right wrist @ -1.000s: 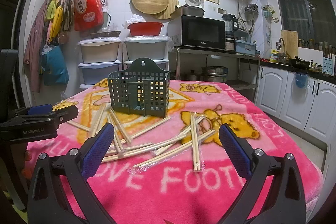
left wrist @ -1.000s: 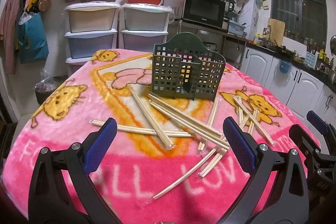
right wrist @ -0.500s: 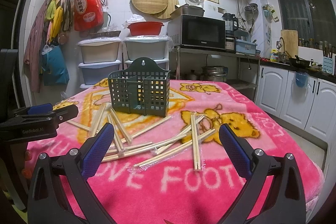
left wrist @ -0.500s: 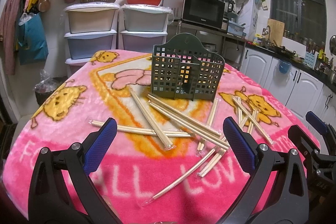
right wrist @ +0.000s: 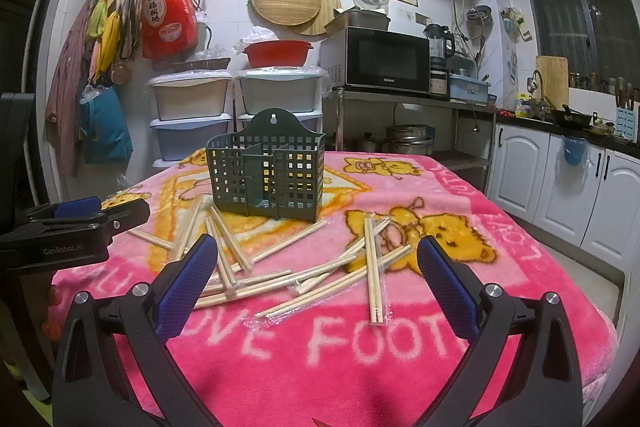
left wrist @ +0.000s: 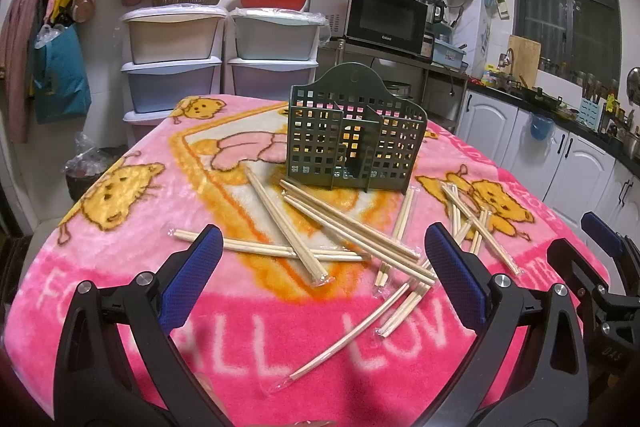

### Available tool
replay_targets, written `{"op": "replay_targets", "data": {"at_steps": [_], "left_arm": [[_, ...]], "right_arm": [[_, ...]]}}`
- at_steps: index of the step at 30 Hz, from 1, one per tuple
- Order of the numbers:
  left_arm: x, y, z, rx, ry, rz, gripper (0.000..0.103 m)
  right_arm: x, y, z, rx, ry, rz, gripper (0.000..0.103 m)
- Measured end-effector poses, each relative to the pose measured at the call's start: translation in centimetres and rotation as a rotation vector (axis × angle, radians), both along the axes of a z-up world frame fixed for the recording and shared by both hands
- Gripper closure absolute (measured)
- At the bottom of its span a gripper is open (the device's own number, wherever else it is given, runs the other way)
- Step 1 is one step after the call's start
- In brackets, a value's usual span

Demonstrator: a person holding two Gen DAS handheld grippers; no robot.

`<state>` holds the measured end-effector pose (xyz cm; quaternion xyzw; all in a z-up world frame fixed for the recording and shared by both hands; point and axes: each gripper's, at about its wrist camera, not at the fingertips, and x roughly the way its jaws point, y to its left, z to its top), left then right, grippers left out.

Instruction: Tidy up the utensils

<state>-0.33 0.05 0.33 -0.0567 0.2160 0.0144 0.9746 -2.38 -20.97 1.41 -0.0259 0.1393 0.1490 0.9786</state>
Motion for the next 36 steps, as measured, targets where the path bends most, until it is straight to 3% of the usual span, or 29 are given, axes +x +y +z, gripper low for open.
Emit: {"op": "replay_targets", "data": {"at_steps": [16,27,36], "left_arm": [[0.1,-0.4,0.3,-0.007,0.001,-0.009,0.010],[0.1,-0.6,0.4,-0.026,0.004,0.005,0.010],[0.9,2.1,0.9,-0.073,0.018,0.019,0.010]], "right_arm": [[0.2,-0.8,0.6,-0.015,0.012,0.016,0.006],[1.4,1.0,0.3,-0.046,0.049,0.058,0.006],[2.7,1.5,0.9,-0.071,0.076,0.096,0.006]]}}
